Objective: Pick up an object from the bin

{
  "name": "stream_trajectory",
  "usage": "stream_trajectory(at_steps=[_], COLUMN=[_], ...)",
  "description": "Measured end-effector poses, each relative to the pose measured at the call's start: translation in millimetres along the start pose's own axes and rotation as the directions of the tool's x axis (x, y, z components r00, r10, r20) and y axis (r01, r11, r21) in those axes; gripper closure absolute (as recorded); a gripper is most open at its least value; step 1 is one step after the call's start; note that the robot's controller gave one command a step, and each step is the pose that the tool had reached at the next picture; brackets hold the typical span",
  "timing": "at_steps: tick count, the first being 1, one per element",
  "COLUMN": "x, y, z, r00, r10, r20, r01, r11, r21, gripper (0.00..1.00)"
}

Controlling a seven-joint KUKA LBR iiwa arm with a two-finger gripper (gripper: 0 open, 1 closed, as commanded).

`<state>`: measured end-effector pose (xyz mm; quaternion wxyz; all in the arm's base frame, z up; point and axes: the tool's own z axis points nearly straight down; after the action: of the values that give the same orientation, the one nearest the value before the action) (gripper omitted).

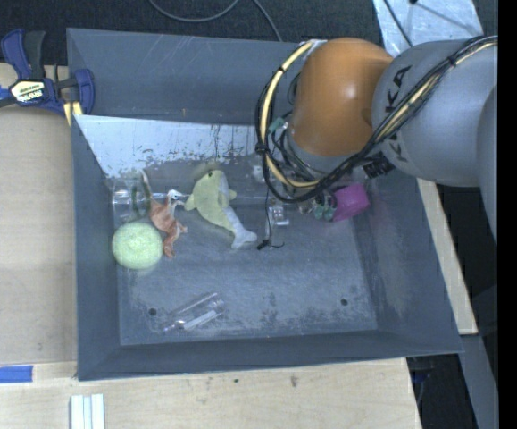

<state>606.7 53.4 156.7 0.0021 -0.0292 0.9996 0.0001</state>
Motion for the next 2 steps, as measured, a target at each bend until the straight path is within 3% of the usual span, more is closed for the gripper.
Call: stream_trajectory(at_steps=[1, 2], x=[-1.0, -7.2], y=[13.1, 18.8], z=[14.2, 60.4], r00=[0.987, 0.979], r10=[0.162, 0.204], r20=[-0.002, -0.002], r01=[-0.162, -0.204], r11=[0.987, 0.979], r21=[0.0, 0.001], gripper=[0.0, 0.0])
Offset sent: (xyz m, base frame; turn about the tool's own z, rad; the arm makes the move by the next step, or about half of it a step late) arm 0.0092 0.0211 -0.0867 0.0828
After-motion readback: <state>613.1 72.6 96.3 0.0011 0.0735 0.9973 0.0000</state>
